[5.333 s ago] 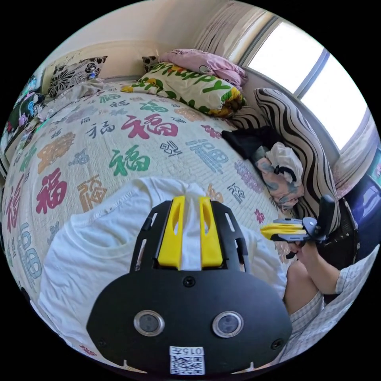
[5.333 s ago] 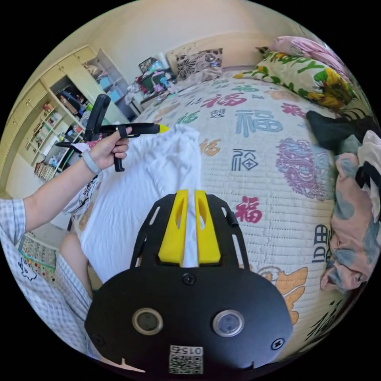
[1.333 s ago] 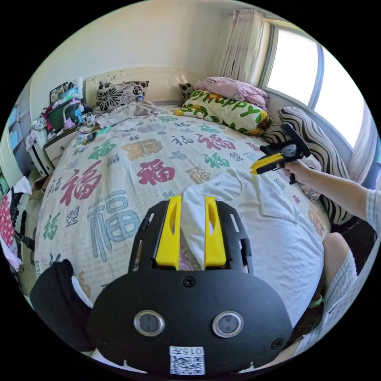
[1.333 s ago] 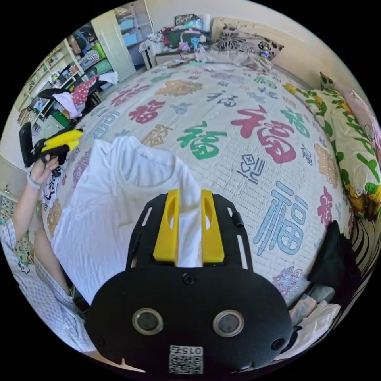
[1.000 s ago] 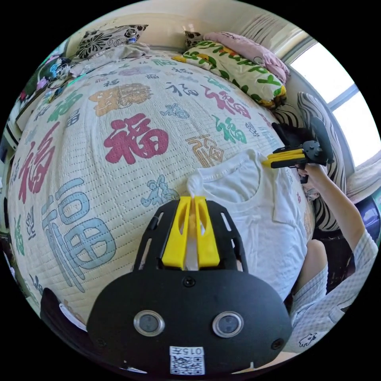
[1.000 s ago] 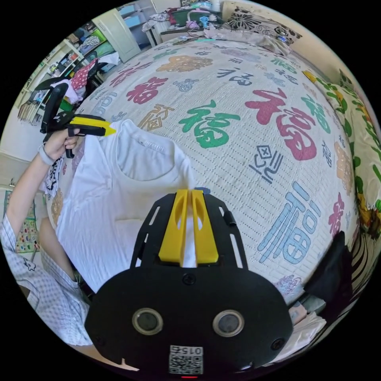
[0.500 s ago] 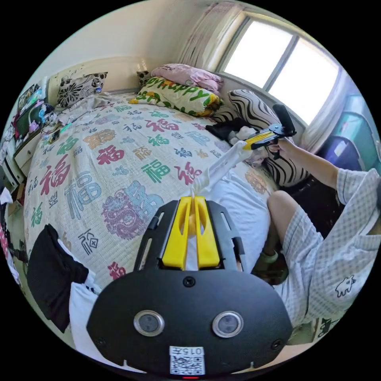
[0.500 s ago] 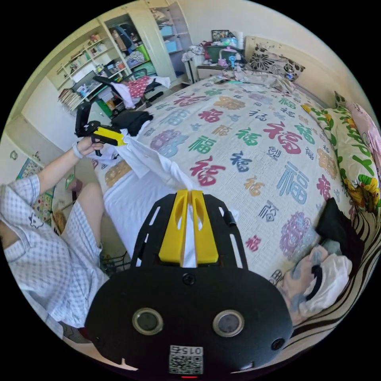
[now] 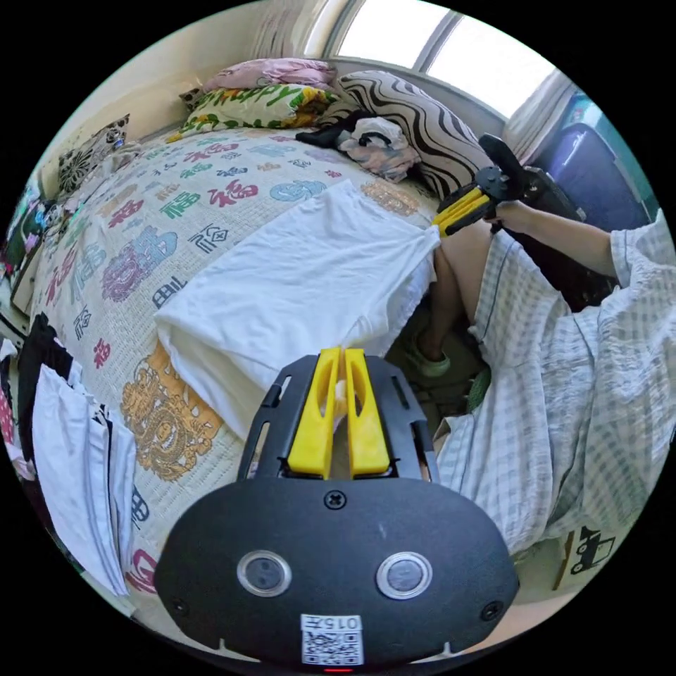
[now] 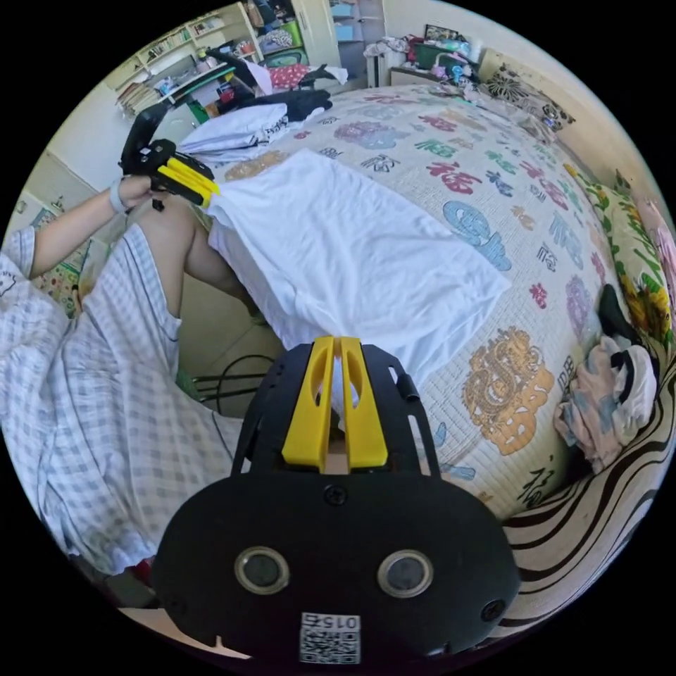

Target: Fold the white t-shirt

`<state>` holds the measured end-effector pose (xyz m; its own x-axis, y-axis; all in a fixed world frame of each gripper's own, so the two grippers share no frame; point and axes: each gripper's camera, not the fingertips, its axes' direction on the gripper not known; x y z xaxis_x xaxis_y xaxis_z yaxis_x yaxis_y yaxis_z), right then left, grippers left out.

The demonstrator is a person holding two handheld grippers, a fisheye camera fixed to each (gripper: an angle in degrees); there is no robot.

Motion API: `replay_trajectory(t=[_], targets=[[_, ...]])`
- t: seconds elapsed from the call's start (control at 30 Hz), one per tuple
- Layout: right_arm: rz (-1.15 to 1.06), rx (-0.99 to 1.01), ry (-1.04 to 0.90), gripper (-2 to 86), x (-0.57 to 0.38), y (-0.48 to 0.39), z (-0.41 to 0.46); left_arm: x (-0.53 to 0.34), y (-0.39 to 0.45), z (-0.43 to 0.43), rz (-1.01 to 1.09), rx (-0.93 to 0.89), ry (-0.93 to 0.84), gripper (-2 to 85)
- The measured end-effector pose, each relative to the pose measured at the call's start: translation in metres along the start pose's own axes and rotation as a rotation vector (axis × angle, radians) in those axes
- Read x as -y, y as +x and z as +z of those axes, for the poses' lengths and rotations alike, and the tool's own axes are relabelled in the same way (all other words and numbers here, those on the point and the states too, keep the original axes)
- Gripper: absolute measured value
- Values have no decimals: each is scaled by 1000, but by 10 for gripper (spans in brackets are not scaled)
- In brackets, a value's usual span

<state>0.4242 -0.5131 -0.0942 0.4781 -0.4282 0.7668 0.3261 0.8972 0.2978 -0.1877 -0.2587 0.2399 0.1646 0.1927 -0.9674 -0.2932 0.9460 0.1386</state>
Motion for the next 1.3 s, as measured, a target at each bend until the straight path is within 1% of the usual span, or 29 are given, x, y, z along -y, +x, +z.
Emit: replay_trajectory(t=[0.03,0.07,0.13,0.2,0.27,0.3,0.33,0.37,0.4,0.43,0.47,0.57,0.63,0.7,0.77,0.83,0.87,0.93,1.0,1.03,1.07,1.1,1.13,1.17,1.2,1.23,1.3], targets=[[8,19,23,-1,0,3,-8,3,0,-11,-46,5,89,3],[27,35,47,-1,0,7,-16,4,-1,-18,-70,-4,139,3],[52,39,100,-1,-3,13,-29,3,-5,-39,-145,-67,316,3],[59,42,119,-1,-9,15,-34,-2,-7,-41,-170,-69,331,3],[30,74,67,-1,-16,13,-25,-9,-9,-28,-186,-46,234,4],[18,83,35,-1,-17,11,-19,-13,-10,-12,-179,-55,131,5],[-15,92,-57,-2,-18,6,-3,-16,-9,7,-166,-51,-3,5],[-58,79,-148,-2,-18,-1,14,-17,-9,17,-162,-43,-74,6],[-80,71,-191,-2,-19,-5,22,-19,-6,36,-144,-34,-197,7],[-121,65,-285,-3,-18,-12,38,-19,-1,50,-116,-27,-292,8],[-164,52,-372,-3,-18,-19,50,-18,0,56,-106,-18,-328,9],[-243,17,-503,-3,-22,-30,60,-11,6,69,-71,47,-465,10],[-236,-8,-530,-3,-28,-27,56,-7,6,69,-67,66,-556,11],[-194,-27,-490,-4,-34,-20,45,-7,6,63,-55,120,-602,10],[-123,0,-401,-5,-36,-7,27,-5,5,51,-50,159,-566,10],[-81,18,-320,-5,-34,2,18,3,-2,33,-89,125,-424,10],[-56,22,-284,-5,-30,7,16,5,-5,30,-101,102,-382,11],[-27,29,-277,-5,-25,15,19,14,-23,28,-163,18,-265,13],[-3,32,-311,-5,-21,24,27,20,-42,31,-247,-7,-238,17],[36,50,-280,-4,-21,36,22,22,-56,25,-307,-21,-186,20],[119,91,-201,-1,-23,55,8,22,-64,19,-335,-26,-145,23],[166,120,-153,1,-26,67,0,20,-82,6,-400,-26,-59,29],[259,175,-52,8,-32,93,-17,17,-104,-7,-484,-11,9,39],[337,219,45,19,-40,121,-33,15,-116,-12,-525,-4,32,44],[379,233,89,31,-44,136,-39,12,-141,-20,-602,-1,60,57],[473,251,159,56,-53,165,-48,9,-166,-24,-681,-1,73,68],[578,304,223,87,-62,206,-52,7,-199,-26,-757,-33,88,80]])
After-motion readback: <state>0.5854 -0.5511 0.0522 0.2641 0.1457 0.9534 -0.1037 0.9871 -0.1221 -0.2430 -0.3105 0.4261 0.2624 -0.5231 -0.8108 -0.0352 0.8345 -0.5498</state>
